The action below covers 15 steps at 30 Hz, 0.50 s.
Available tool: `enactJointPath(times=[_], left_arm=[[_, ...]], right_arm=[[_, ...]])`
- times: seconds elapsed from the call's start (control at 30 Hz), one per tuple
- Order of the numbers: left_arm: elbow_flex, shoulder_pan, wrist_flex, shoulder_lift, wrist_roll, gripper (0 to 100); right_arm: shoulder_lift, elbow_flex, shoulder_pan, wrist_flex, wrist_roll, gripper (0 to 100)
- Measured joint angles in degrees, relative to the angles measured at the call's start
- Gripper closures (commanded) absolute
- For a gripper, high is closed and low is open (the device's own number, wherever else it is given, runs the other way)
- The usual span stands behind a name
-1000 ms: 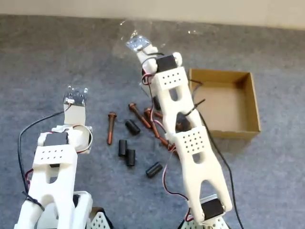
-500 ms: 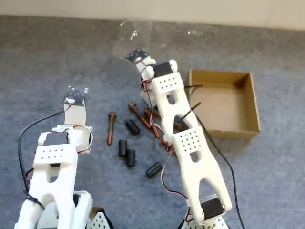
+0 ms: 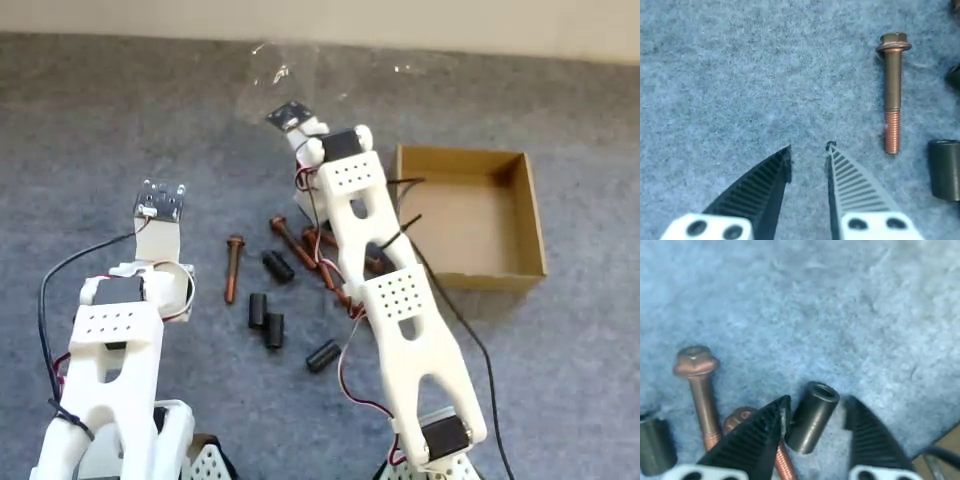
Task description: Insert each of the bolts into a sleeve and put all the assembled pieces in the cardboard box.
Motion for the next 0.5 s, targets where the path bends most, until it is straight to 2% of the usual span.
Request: enactJointPath(times=[0.5], left_arm=[[1.3, -0.1, 0.0, 0.0, 0.0, 88]], right_arm=[[1.4, -1.8, -0.1, 0.0, -1.2, 99.4]])
